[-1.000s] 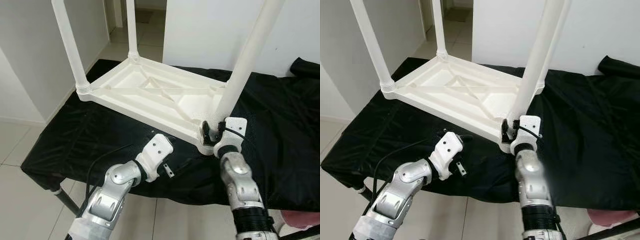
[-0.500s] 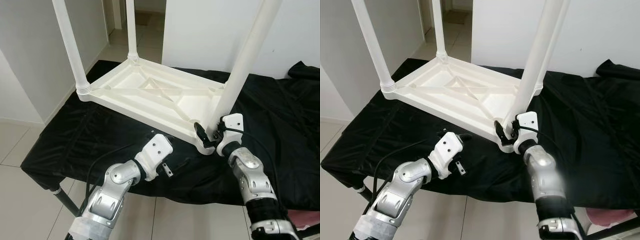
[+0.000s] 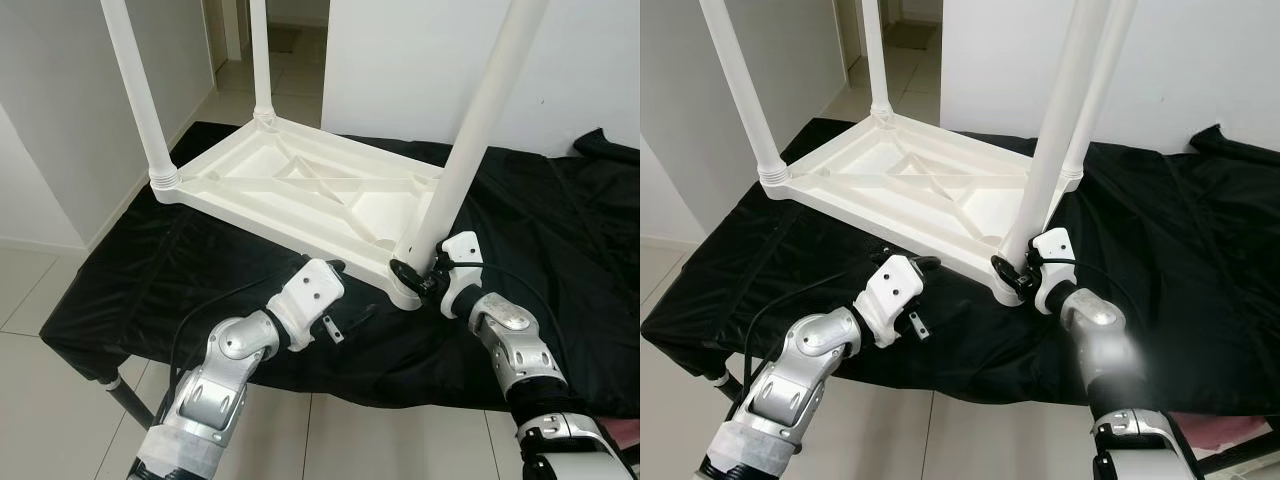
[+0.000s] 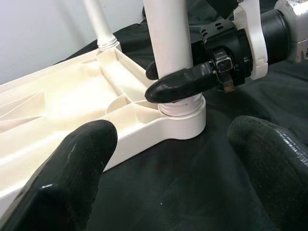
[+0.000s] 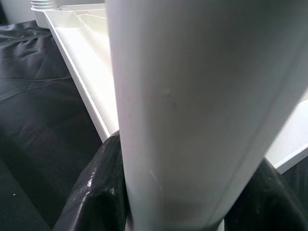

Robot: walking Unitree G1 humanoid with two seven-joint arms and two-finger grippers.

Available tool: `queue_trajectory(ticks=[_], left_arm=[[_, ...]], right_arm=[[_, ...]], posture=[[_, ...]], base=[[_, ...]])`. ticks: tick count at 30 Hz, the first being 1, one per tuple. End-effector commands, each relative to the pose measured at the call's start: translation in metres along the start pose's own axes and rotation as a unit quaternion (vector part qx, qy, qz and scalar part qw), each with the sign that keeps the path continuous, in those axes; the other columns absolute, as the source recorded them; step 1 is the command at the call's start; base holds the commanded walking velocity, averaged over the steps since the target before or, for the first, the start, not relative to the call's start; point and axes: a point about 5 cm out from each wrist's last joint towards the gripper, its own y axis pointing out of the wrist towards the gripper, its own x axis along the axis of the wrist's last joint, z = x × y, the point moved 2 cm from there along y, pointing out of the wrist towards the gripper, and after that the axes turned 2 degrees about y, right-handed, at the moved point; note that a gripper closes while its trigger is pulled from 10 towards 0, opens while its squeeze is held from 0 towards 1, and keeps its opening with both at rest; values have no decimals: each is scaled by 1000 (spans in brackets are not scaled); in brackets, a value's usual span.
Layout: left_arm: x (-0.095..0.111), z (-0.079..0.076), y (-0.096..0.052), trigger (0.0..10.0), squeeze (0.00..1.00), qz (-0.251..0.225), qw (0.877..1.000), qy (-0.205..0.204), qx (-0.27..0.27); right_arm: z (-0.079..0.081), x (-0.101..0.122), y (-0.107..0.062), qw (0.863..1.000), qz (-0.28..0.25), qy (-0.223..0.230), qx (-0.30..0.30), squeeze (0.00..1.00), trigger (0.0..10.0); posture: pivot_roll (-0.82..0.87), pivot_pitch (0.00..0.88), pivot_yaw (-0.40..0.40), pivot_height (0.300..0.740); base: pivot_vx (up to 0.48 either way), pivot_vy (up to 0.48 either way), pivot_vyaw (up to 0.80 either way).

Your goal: Building children table

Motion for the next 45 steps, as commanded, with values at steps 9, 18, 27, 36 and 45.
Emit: queue_trajectory(ticks=[9,18,27,36,45], left_arm=[[-7,4,-2,10000,0,15,998,-1,67],[-6,5,-6,10000,0,13,998,-9,66],[-9,-1,-7,10000,0,23,997,-7,68],[-10,7,-7,10000,0,21,996,-7,81],[-5,5,-8,10000,0,7,998,-24,62]], right_arm=[[3,-6,0,996,-8,56,-72,0,10000],[9,-12,2,980,15,75,-183,0,10000],[26,-27,-5,943,32,135,-303,0,10000],[56,-27,0,911,44,185,-366,0,10000],[45,-22,-7,903,39,164,-396,0,10000]], posture=[[30,0,20,740],[28,0,26,740],[60,11,7,740],[58,5,5,740],[34,5,17,740]], base=[[0,0,0],[0,0,0],[0,0,0],[0,0,0],[0,0,0]])
